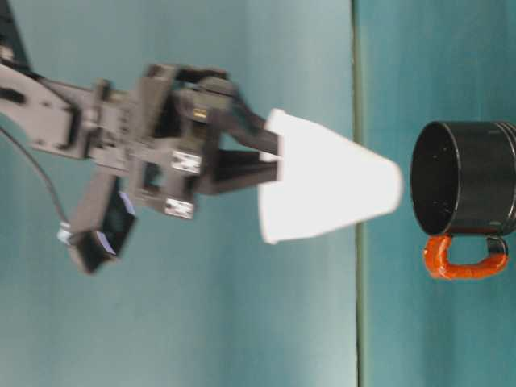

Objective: Put the paper cup into the moved red handle cup holder.

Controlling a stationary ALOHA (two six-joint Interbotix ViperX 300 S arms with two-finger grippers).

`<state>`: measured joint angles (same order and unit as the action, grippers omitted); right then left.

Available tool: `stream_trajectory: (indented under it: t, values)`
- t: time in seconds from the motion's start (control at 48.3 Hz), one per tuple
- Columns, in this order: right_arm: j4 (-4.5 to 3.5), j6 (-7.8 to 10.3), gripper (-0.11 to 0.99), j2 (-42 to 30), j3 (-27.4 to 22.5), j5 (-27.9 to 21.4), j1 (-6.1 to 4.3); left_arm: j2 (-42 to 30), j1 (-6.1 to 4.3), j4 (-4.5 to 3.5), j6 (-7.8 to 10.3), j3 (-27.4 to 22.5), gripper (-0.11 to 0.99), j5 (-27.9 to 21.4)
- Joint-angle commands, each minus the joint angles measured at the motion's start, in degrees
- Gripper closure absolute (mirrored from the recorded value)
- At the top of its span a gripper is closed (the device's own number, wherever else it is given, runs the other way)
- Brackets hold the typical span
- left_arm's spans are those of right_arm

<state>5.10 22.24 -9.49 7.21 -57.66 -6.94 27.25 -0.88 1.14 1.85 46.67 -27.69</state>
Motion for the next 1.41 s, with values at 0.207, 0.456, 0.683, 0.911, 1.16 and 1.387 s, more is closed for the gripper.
stream_trajectory:
  t: [0.207, 0.456, 0.683, 0.911, 1.16, 1.387]
  values:
    - [-0.09, -0.44, 0.99, -2.46, 1.23, 2.72, 1.05, 0.18, 0.09, 0.00, -0.09, -1.05, -0.01, 0.44]
    - [-0.26, -0.44, 0.99, -4.04, 1.58, 3.52, 1.41, 0.18, 0.09, 0.09, -0.09, -1.05, -0.02, 0.35]
    - [-1.49, -0.26, 0.99, -4.31, 1.58, 3.43, 1.58, 0.18, 0.09, 0.00, -0.09, -1.05, -0.01, 0.35]
    - [-1.49, -0.44, 0.99, -4.39, 1.32, 3.16, 1.67, 0.18, 0.09, 0.09, 0.00, -1.05, -0.02, 0.35]
    - [-1.14, -0.44, 0.99, -4.31, 0.97, 2.72, 1.67, 0.26, 0.09, 0.00, 0.00, -1.05, -0.02, 0.44]
    - [-1.05, -0.62, 0.99, -4.31, 0.26, 2.37, 1.67, 0.44, 0.09, 0.09, 0.00, -0.88, -0.02, 0.44]
